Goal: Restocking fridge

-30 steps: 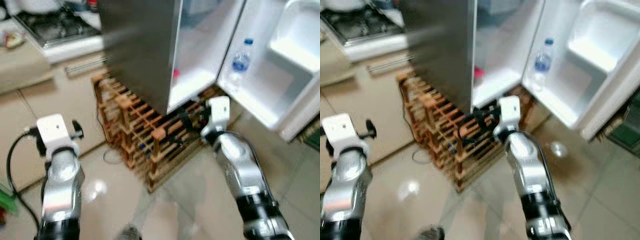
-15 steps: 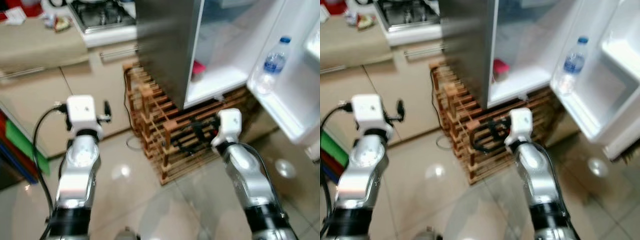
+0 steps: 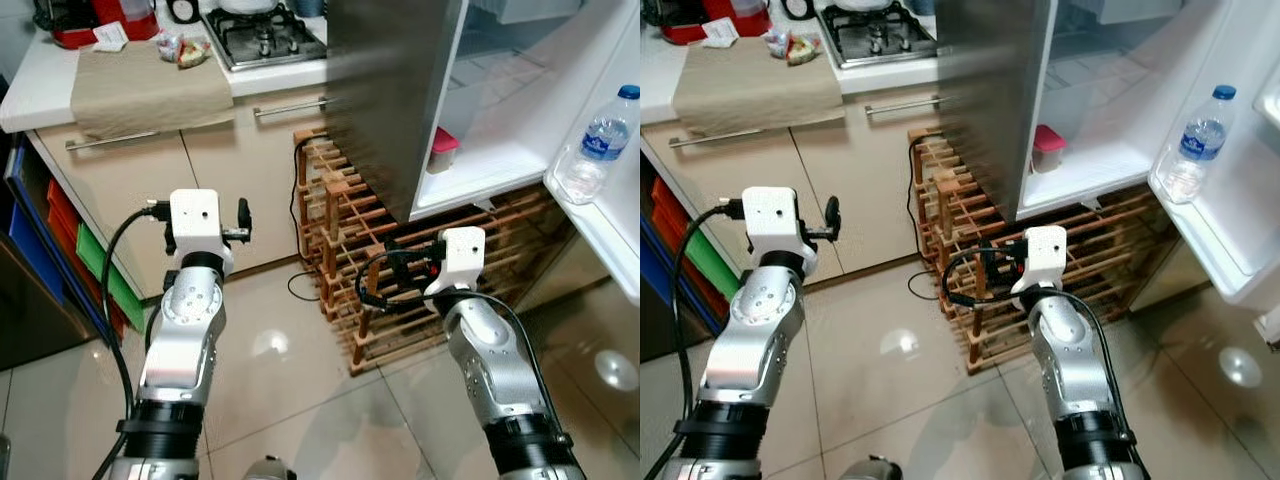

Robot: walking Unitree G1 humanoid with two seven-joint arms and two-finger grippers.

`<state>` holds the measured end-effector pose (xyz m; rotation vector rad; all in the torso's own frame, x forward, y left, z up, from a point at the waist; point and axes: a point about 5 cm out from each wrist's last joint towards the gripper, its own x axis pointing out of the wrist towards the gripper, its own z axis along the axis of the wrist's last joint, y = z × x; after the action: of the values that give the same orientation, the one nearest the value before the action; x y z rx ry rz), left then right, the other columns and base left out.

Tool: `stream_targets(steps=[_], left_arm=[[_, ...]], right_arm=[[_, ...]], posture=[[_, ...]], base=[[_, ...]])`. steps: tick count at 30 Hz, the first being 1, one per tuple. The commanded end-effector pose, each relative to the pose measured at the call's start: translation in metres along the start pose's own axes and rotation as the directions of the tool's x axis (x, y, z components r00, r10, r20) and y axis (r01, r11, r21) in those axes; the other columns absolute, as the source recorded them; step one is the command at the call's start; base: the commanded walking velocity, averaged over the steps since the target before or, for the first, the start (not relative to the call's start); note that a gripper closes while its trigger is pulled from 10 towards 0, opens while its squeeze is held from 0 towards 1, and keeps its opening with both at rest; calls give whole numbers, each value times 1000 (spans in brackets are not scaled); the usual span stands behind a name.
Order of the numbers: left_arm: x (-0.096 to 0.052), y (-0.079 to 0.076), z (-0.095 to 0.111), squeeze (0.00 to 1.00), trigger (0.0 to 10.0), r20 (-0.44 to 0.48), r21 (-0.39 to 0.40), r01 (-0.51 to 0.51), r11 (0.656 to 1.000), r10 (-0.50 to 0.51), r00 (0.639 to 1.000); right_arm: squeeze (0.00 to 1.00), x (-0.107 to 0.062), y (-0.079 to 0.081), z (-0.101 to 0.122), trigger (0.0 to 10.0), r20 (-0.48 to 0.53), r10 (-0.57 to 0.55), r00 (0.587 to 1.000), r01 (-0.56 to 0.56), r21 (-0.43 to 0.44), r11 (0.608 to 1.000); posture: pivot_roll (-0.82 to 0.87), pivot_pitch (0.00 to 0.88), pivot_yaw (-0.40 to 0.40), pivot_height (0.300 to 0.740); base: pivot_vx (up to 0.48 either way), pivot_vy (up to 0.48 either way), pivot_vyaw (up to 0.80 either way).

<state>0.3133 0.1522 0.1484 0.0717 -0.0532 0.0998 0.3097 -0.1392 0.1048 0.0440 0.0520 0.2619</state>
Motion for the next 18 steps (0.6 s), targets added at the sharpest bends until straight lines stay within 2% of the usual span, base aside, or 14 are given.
stream_targets(steps=[1,3,11,18], left_arm=[[6,2,7,0,10000,20,-20,-14,1000,15,1000],[6,-2,10,0,10000,34,-64,27,998,-25,999],[15,-11,10,0,10000,9,-86,21,996,-20,1000],[17,-16,12,0,10000,8,-94,35,995,-35,999]], right_arm=[[129,5,3,6,10000,12,22,1000,-22,-22,1000],[133,8,3,16,10000,52,19,998,-17,-30,999],[133,25,5,53,10000,184,-15,983,20,-25,999],[137,25,9,51,10000,173,2,985,3,-25,1000]], posture=[[-3,0,-15,740],[-7,0,-9,740],[-44,0,26,740],[-42,0,25,740]], base=[[0,0,556],[150,0,556],[480,0,533],[480,0,515]])
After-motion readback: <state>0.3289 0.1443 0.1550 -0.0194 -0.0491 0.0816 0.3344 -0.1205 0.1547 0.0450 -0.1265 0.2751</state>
